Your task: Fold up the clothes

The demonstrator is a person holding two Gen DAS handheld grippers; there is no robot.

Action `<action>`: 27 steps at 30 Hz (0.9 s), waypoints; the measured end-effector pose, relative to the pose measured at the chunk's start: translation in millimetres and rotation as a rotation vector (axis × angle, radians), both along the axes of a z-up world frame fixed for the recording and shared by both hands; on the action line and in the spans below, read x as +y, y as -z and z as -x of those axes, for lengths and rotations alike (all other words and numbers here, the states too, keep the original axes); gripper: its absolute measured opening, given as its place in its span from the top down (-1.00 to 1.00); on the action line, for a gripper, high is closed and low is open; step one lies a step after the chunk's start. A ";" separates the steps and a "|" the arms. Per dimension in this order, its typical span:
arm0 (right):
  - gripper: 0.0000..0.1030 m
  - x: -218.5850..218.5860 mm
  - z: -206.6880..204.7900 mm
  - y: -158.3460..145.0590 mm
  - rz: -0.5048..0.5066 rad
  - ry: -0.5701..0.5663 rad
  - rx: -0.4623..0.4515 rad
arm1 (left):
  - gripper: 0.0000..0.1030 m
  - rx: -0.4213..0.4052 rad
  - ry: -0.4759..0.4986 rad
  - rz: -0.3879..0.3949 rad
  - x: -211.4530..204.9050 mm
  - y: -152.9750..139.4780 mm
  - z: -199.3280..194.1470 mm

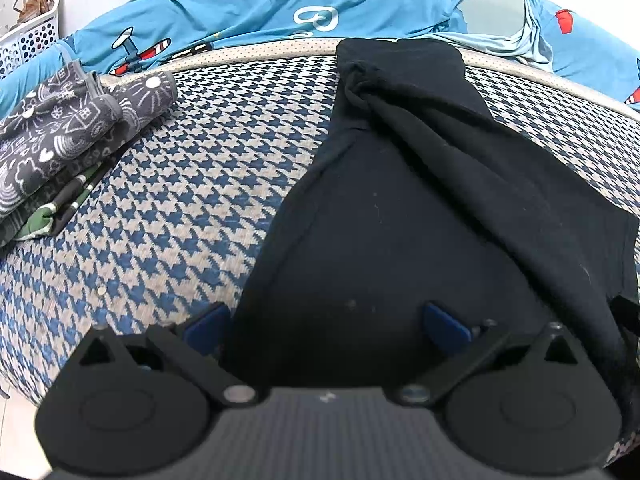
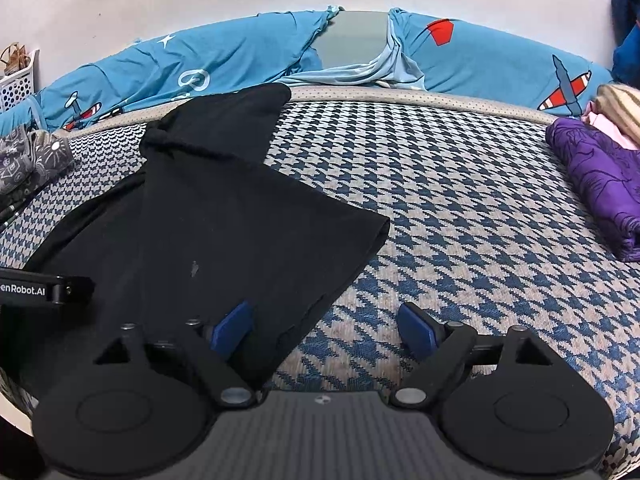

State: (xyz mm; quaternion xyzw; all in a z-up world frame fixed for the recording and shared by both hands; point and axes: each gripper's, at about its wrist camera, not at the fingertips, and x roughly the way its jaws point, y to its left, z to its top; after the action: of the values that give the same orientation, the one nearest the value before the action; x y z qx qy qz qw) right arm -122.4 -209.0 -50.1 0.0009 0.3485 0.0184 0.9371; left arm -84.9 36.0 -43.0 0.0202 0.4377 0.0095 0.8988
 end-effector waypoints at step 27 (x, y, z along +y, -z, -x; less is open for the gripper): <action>-0.67 -5.6 14.0 -2.2 -0.015 0.011 0.003 | -1.00 -0.010 -0.013 0.001 1.5 -0.1 15.0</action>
State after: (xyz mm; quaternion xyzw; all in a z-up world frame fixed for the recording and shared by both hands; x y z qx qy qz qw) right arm -136.3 -214.5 -47.8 0.0097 0.3497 0.0159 0.9367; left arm -99.9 37.5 -42.9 0.0168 0.4333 0.0149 0.9010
